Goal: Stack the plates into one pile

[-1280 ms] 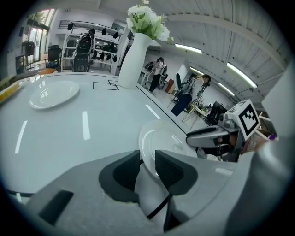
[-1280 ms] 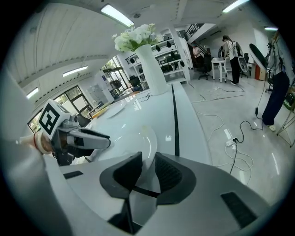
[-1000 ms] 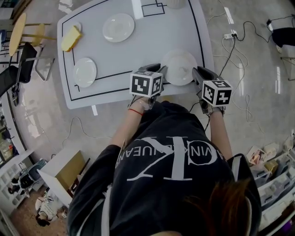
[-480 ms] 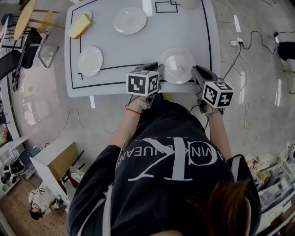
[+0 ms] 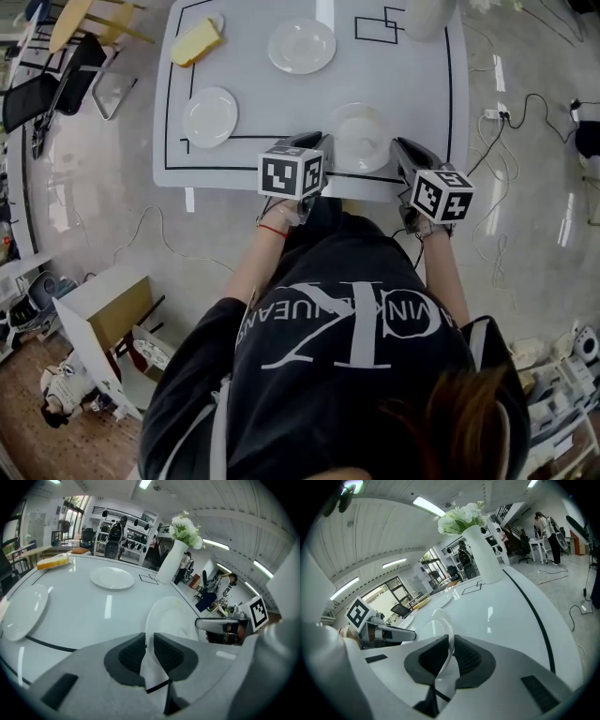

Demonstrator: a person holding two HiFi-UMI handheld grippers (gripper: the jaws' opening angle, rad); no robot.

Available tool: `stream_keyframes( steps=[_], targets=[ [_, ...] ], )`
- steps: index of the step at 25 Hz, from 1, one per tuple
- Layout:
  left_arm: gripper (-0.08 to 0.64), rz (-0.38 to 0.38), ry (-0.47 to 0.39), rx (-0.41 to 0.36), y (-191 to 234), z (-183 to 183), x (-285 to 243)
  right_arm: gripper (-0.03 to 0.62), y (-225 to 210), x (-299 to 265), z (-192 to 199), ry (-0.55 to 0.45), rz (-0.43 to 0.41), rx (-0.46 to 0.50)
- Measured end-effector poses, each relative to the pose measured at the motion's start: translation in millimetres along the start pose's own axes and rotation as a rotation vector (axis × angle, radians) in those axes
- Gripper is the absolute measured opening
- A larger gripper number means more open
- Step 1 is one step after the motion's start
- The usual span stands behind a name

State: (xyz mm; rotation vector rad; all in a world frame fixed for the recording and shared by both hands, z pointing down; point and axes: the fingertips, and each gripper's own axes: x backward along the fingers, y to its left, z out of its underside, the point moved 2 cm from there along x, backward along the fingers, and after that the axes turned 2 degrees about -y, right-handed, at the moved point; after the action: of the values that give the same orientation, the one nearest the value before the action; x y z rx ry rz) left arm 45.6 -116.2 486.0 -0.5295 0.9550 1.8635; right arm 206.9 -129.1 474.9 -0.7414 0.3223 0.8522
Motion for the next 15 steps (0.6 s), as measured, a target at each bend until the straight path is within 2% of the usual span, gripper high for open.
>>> stream_keyframes(
  steps=[6,15],
  targets=[
    [0.054,-0.023,-0.025,0.041,37.2,-15.9,10.8,0.034,22.8,-33.0,-16.6,0.005,-0.037,0.016],
    [0.049,-0.047,-0.047,0.064,88.9,-51.0,15.5,0.032,43.1,-88.7,-49.0,0.013,-0.06,0.024]
  ],
)
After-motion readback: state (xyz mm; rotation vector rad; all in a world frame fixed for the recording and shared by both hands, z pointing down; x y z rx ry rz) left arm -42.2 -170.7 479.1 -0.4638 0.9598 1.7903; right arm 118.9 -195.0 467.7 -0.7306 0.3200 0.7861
